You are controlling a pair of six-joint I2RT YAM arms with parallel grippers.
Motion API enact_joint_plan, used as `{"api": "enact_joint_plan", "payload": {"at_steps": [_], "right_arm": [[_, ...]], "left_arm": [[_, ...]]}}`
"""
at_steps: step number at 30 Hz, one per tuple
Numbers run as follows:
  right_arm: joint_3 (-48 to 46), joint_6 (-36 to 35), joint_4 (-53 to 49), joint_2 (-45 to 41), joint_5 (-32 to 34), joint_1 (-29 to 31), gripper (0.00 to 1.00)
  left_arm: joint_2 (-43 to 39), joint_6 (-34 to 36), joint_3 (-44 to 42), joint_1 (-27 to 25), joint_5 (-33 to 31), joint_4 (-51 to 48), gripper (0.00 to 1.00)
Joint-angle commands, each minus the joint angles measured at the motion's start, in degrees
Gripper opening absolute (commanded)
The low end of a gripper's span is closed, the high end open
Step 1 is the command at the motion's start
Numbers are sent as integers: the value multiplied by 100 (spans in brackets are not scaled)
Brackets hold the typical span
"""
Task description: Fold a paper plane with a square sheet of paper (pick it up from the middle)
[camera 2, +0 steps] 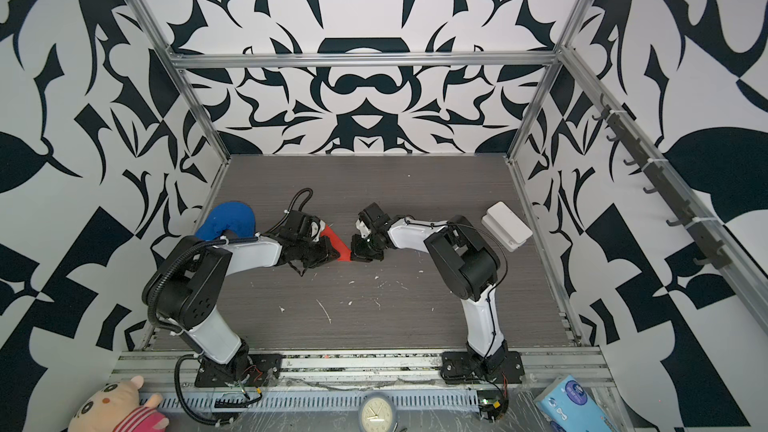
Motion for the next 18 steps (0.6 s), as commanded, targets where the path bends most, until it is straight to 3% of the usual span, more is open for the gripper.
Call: {"api": "enact_joint_plan", "payload": {"at_steps": [1, 5, 8, 12, 15, 18], "right_arm": [[-36, 42, -401, 169, 330, -47, 0], [-52, 94, -341, 116, 272, -50, 0], [-99, 314, -135, 7, 77, 24, 0], [-75, 578, 212, -348, -306, 223, 0], [58, 299, 405, -737, -384, 239, 0], [343, -414, 201, -760, -386, 248, 3]], "left_arm": [[-452, 24, -498, 491, -56, -266, 14], [-1180, -72, -842, 1102, -46, -389, 20], [-1668, -351, -894, 1142, -242, -461, 26], [-2169, -1303, -1255, 1127, -546, -121, 40], [-2667, -1826, -1631, 1111, -719, 143, 49], [-2882, -2175, -1909, 1028, -642, 551, 58]]}}
